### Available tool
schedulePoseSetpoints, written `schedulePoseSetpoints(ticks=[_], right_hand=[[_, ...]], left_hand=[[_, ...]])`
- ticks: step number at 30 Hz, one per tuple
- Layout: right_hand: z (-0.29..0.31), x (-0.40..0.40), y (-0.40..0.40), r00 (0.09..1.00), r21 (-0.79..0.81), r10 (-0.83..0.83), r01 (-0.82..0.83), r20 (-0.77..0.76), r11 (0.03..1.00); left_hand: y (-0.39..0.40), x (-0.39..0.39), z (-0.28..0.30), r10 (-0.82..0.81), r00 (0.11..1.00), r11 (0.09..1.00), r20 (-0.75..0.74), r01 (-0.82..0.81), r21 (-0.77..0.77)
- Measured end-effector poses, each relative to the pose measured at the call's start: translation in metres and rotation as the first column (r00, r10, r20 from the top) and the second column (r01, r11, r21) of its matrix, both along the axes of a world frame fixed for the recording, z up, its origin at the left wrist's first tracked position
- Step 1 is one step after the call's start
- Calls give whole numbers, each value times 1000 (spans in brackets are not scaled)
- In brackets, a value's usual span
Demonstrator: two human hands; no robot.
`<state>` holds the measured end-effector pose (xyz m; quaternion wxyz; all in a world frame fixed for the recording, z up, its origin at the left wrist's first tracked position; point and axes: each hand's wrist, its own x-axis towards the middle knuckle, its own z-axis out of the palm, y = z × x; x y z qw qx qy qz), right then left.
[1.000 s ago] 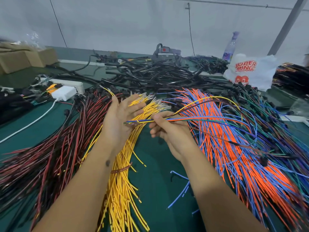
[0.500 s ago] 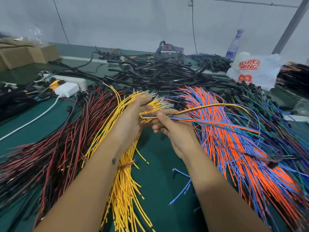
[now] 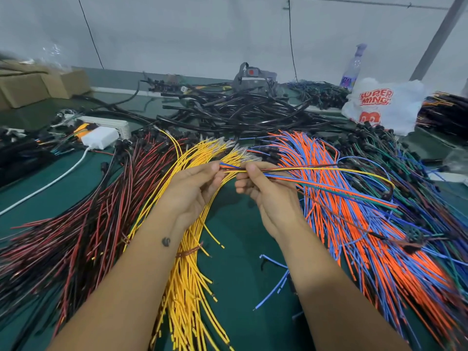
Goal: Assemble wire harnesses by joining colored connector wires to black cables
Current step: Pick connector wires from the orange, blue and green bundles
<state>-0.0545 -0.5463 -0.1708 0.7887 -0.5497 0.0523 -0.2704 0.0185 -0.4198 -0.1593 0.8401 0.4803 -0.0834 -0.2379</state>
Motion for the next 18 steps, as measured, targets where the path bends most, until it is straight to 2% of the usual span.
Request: schedulePoseSetpoints(ticks=[2,6,11,13,18], right_hand=[[0,0,-1,1000,-7,-9,9,-4,1000],[-1,-2,-2,1000,-31,-17,16,-23,999],[-1,-2,-1,996,-107,-23,13,-92,994],[-1,-2,0,995,-120,-23,12,-94,993],[0,-3,3,997,-82,-14,8,-70,997]], left_hand=[[1,0,0,-2,1000,1000,-7,2,18],[1,-1,1,-23,996,979,88,5,204],[-1,-3,-2,-30,981,947,193,-34,321],[-2,-3,-2,-1,986,963,167,-45,266],[-1,-1,0,13,999,999,-30,-12,43]])
